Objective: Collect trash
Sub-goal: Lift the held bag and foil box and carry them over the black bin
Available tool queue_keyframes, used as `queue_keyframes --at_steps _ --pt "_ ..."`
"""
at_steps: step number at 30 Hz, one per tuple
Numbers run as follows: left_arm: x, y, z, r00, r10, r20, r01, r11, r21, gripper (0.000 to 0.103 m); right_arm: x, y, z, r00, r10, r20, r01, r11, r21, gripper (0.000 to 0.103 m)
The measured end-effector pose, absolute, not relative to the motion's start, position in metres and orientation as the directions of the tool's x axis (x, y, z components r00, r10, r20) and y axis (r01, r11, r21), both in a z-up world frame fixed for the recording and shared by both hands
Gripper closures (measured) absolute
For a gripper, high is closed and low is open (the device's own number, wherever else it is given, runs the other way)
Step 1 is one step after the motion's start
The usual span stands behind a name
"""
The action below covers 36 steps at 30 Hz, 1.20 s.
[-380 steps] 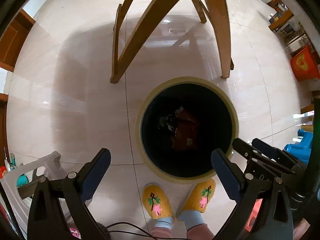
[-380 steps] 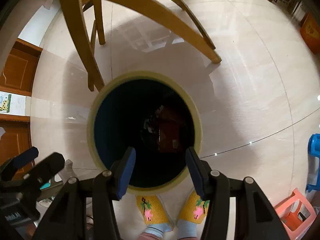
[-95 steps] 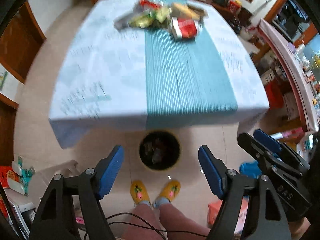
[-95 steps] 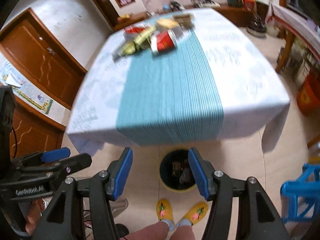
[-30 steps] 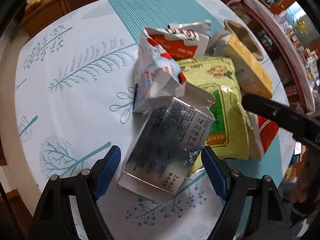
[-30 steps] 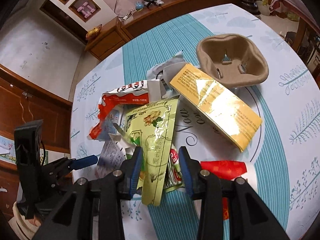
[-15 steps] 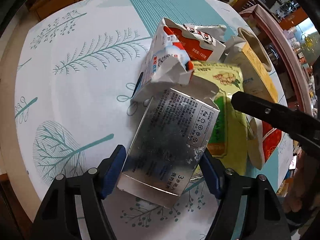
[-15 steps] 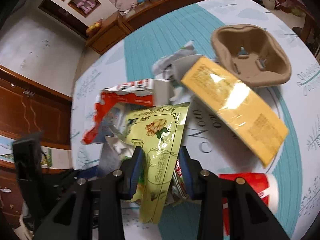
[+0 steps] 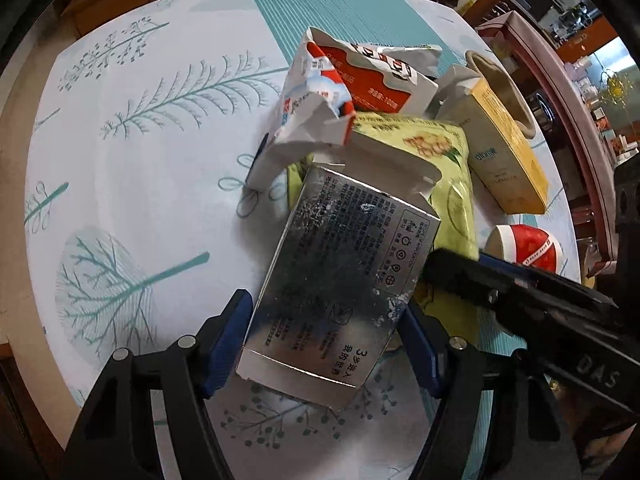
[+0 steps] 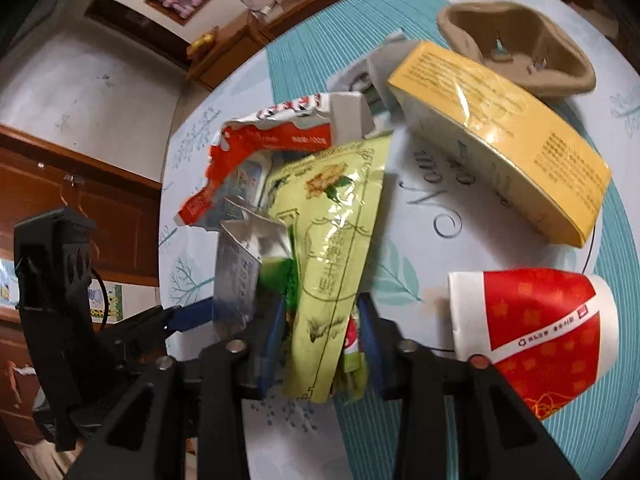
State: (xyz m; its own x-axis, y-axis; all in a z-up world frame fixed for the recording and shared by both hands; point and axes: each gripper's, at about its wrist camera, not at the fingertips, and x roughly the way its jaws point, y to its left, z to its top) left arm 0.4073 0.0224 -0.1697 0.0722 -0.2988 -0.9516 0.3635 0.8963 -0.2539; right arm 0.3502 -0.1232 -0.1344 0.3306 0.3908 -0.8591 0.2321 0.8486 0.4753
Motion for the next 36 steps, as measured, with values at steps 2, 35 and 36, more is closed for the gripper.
queue_keyframes --at_steps 2,35,36 --pt "0.403 0.023 -0.166 0.075 -0.304 -0.95 0.357 0.897 -0.26 0.033 0.348 -0.122 -0.129 0.346 0.369 -0.863 0.217 0.863 0.456 0.082" --pt "0.35 0.031 -0.13 0.11 -0.338 -0.935 0.323 0.901 -0.288 0.033 0.321 -0.123 -0.099 0.371 0.257 -0.893 0.082 0.948 0.306 0.079" --pt "0.348 0.035 -0.129 0.112 -0.341 -0.933 0.322 0.901 -0.29 0.033 0.32 -0.121 -0.097 0.369 0.251 -0.895 0.074 0.952 0.298 0.075"
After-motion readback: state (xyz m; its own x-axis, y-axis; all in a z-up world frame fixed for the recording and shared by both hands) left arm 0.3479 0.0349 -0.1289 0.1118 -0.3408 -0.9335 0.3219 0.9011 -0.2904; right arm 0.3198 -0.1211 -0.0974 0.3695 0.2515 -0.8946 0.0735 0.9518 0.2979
